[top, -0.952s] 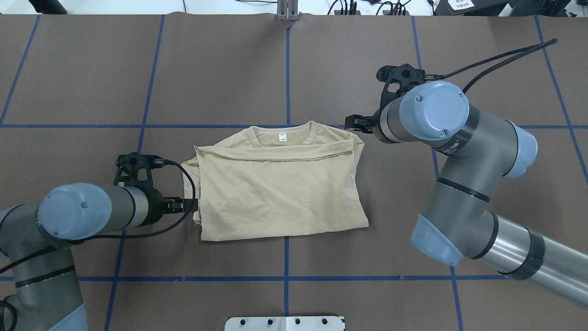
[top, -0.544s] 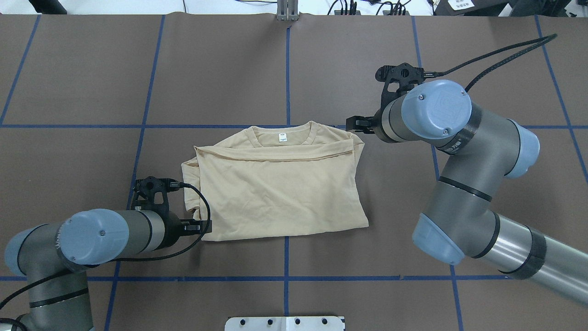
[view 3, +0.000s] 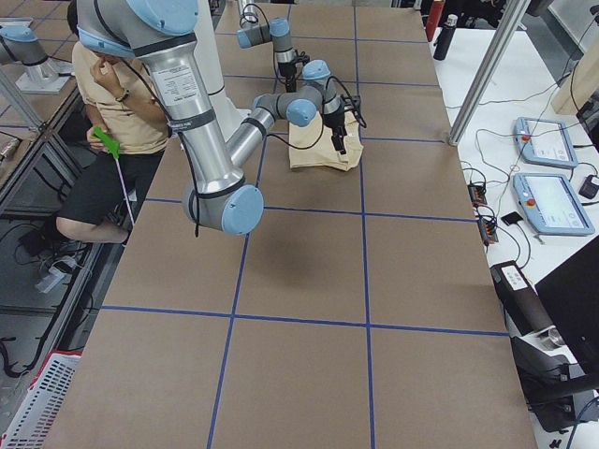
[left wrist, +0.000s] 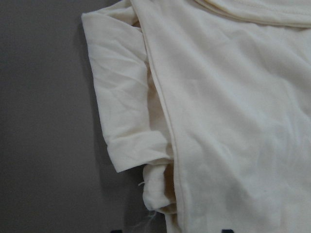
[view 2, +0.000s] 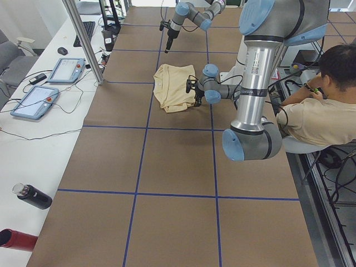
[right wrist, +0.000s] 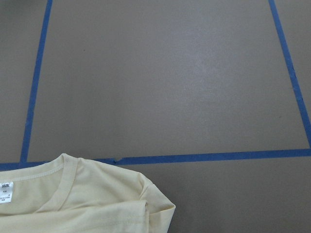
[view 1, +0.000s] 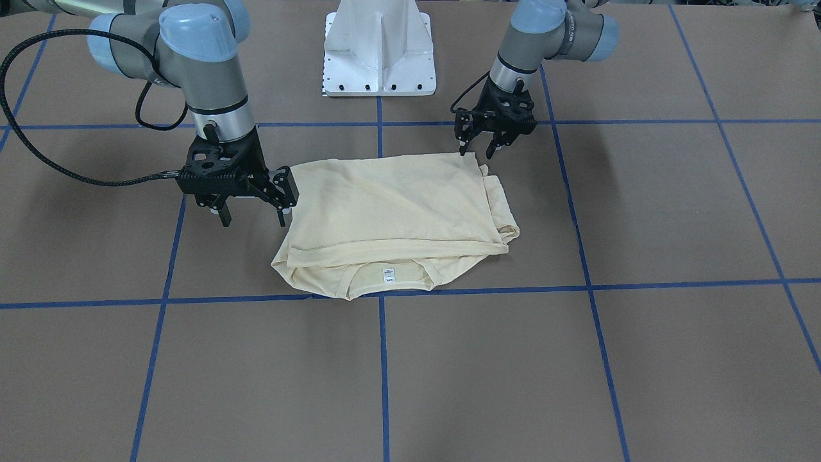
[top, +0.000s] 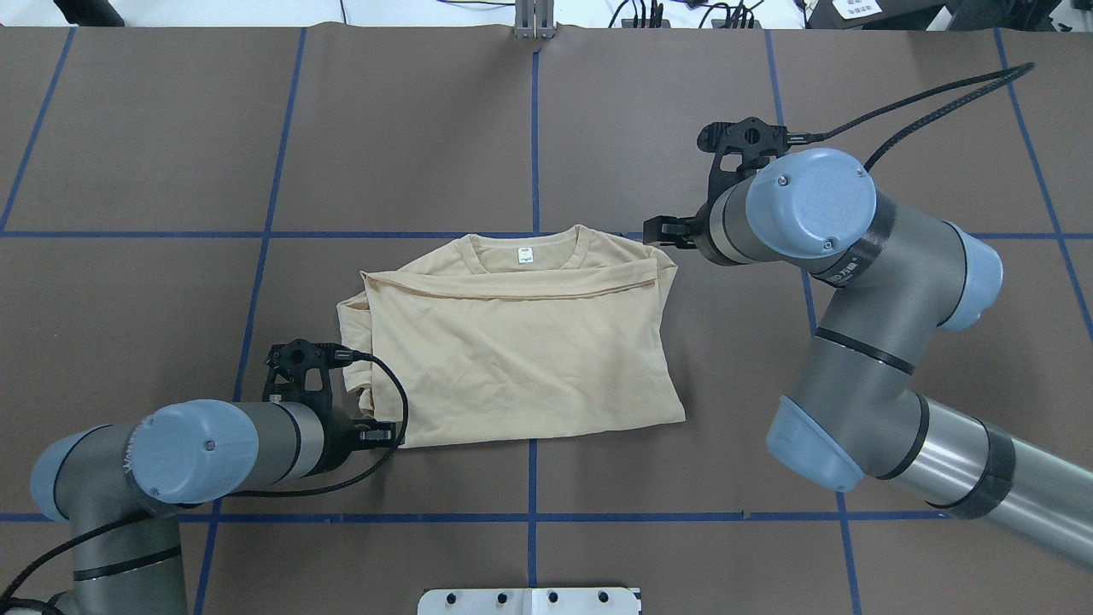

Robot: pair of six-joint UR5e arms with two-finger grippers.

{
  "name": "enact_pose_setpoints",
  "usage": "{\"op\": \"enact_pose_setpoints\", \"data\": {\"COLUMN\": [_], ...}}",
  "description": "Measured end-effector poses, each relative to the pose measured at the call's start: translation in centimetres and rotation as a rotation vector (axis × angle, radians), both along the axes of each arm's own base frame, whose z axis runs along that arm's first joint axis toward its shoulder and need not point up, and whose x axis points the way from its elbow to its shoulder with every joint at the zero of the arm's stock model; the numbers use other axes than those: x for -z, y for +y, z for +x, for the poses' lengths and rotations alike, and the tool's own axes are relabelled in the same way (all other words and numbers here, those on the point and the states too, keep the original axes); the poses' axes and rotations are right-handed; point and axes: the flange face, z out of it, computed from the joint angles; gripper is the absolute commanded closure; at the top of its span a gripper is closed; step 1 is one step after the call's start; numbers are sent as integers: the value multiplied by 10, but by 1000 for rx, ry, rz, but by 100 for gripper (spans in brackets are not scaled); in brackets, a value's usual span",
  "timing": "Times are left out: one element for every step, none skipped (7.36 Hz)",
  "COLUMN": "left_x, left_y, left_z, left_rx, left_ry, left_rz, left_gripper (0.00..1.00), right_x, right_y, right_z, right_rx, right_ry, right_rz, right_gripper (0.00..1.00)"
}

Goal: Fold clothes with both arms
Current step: 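Close the left gripper on the shirt's side edge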

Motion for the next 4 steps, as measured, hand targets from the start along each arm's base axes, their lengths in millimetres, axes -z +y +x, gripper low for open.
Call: {"op": "enact_pose_setpoints", "data": {"left_x": [-2, -3, -1, 3], "left_y": [1, 3, 5, 8], "left_z": [3, 5, 7, 11], "left_rx": [-4, -9, -12, -18], "left_ry": [-4, -7, -4, 3], "left_rz": [0, -1, -1, 0], "left_gripper": [50, 65, 80, 89], "right_x": [0, -1, -1, -1], "right_y": [0, 0, 0, 0], "right_z": [0, 0, 0, 0], "right_rx": [-1, -2, -4, -4], "right_ry": [0, 0, 0, 0], "right_rz": [-1, -2, -3, -4], "right_gripper": [0, 0, 0, 0]}}
